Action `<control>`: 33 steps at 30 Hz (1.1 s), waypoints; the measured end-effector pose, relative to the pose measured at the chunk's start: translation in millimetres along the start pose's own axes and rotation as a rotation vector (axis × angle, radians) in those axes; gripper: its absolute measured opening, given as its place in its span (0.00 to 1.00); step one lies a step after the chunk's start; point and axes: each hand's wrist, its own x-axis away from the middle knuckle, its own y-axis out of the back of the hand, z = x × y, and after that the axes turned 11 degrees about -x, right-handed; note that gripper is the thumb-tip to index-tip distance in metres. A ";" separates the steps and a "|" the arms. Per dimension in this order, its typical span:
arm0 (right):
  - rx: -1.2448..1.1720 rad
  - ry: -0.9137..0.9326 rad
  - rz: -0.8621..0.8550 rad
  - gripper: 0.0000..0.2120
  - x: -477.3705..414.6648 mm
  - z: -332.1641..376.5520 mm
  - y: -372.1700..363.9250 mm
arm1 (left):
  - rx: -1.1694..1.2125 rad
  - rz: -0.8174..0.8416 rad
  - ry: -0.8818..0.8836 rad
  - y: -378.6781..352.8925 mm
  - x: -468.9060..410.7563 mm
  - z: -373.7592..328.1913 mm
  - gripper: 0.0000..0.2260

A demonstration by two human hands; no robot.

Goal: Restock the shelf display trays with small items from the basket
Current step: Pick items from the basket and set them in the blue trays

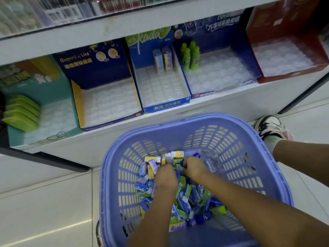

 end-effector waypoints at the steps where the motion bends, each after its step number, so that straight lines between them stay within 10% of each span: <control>1: 0.017 -0.043 0.031 0.23 0.5 3.1 3.4 | -0.002 0.016 0.006 -0.1 -0.6 1.0 0.09; 4: -0.013 -0.162 0.116 0.22 5.7 7.7 20.0 | 0.055 0.076 0.003 2.7 -2.1 6.0 0.10; 7: -0.563 -0.208 0.266 0.11 15.8 6.8 46.7 | 0.187 0.125 0.018 18.3 -1.0 11.0 0.15; 17: -1.324 0.320 0.297 0.11 80.8 60.8 161.1 | 1.298 0.246 -0.282 153.9 39.2 52.3 0.09; 23: -0.985 0.567 -0.214 0.12 99.4 105.6 204.0 | 1.540 0.044 -0.497 193.9 56.7 63.1 0.09; 33: -0.446 0.706 -0.722 0.08 39.1 179.3 241.1 | 1.434 -0.378 -0.247 185.5 37.7 40.8 0.07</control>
